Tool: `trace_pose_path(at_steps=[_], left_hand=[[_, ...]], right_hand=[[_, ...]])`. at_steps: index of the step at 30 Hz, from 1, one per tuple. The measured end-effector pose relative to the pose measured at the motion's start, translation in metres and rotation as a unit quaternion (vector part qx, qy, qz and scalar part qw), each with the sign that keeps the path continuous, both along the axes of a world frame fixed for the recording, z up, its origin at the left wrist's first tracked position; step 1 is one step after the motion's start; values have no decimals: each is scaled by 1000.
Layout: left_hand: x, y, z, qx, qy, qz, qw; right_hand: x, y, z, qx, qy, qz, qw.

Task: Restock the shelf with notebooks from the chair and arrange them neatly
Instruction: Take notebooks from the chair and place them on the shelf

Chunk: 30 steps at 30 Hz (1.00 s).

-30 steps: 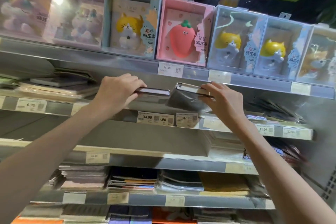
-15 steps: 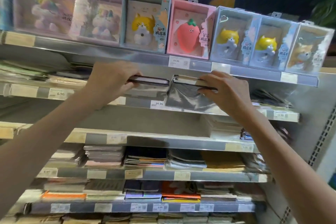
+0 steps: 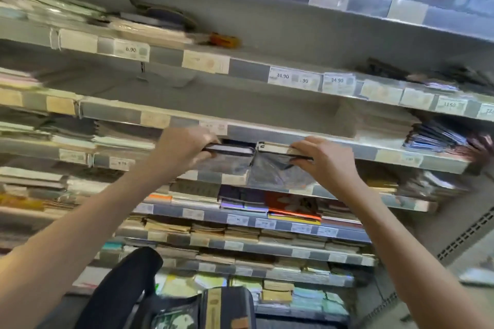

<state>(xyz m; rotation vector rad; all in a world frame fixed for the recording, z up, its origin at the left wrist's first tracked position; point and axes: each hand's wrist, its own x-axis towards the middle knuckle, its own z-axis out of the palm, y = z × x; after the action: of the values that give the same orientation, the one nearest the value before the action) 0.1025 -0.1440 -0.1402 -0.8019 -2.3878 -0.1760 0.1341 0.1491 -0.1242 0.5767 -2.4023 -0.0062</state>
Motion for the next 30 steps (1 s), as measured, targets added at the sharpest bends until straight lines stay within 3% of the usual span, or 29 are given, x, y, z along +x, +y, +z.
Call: trace_pose_path(at_steps=[9, 18, 22, 30], left_hand=[[13, -20, -131, -12, -136, -13, 990], [58, -37, -286, 7, -308, 97, 946], [76, -46, -344, 42, -357, 175, 917], [103, -58, -433, 47, -284, 183, 940]], right_hand=[[4, -13, -130, -5, -145, 8, 989], [23, -23, -273, -7, -275, -8, 961], [26, -29, -315, 2, -272, -7, 962], [30, -47, -375, -35, -170, 29, 984]])
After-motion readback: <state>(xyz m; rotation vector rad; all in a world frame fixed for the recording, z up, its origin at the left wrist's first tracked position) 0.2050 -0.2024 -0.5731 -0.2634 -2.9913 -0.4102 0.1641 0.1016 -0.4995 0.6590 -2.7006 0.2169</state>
